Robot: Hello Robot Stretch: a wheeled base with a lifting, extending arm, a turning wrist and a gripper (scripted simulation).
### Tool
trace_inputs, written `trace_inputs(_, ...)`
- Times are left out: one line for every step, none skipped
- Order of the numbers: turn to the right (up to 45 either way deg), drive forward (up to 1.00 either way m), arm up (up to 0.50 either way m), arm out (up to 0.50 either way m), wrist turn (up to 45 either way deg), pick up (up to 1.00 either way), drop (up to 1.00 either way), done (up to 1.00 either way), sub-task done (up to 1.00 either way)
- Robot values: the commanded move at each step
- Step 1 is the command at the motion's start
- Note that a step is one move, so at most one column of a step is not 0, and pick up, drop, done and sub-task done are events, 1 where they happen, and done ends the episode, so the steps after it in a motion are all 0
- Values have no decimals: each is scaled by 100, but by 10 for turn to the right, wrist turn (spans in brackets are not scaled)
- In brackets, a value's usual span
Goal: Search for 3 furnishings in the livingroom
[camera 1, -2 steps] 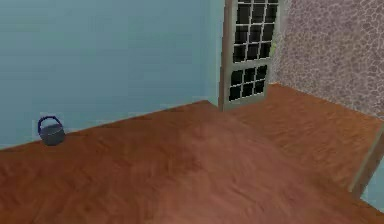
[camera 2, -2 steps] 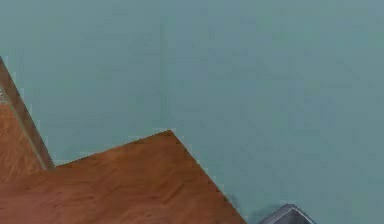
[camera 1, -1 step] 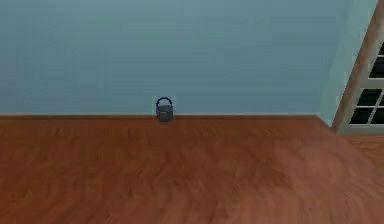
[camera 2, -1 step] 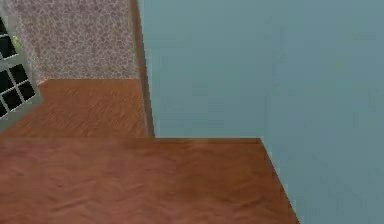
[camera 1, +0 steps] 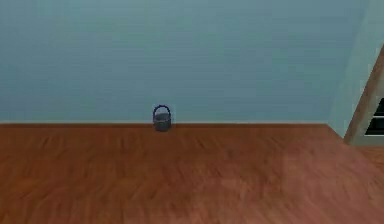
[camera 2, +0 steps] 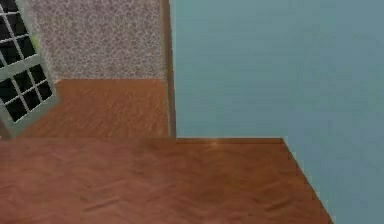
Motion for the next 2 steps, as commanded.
trace_inputs(450,0,0,0,0,0,0,0,0)
trace_inputs(150,0,0,0,0,0,0,0,0)
